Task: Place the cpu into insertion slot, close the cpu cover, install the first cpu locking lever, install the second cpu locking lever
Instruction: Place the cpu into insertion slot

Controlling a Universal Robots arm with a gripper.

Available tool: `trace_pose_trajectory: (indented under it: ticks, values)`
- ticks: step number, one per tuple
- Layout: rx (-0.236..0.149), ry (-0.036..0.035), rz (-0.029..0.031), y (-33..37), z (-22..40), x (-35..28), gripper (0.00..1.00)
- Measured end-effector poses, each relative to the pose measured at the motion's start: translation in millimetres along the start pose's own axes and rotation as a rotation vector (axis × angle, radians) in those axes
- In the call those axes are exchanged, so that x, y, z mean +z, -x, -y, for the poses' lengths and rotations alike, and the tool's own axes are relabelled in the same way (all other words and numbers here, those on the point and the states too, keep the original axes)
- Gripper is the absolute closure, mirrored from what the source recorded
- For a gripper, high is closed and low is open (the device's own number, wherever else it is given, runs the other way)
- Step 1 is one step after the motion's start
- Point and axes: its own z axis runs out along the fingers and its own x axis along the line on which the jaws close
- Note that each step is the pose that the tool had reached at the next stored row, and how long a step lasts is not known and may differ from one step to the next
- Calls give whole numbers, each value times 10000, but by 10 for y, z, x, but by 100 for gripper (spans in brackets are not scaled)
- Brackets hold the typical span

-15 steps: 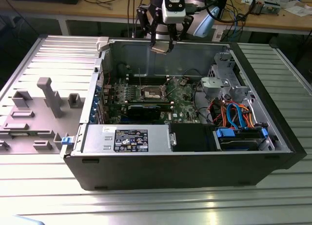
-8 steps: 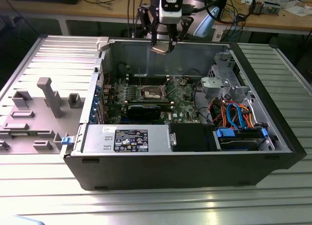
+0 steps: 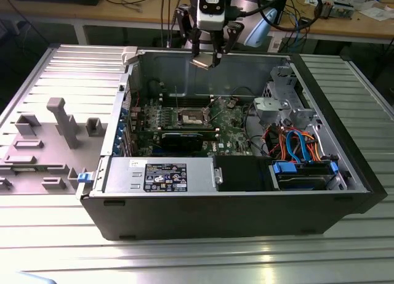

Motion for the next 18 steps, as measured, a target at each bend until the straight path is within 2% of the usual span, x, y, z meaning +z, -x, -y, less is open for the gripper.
trace_pose_trajectory:
  ticks: [5, 7, 12, 13, 15, 18]
  values:
    - [919, 4, 76, 0, 0, 5, 46]
    - [1121, 6, 90, 0, 1, 7, 46]
    - [1127, 6, 92, 0, 1, 7, 46]
    - [1191, -6, 108, 0, 2, 20, 46]
    - [1394, -12, 129, 0, 4, 32, 46]
    - [2038, -15, 186, 1, 7, 74, 46]
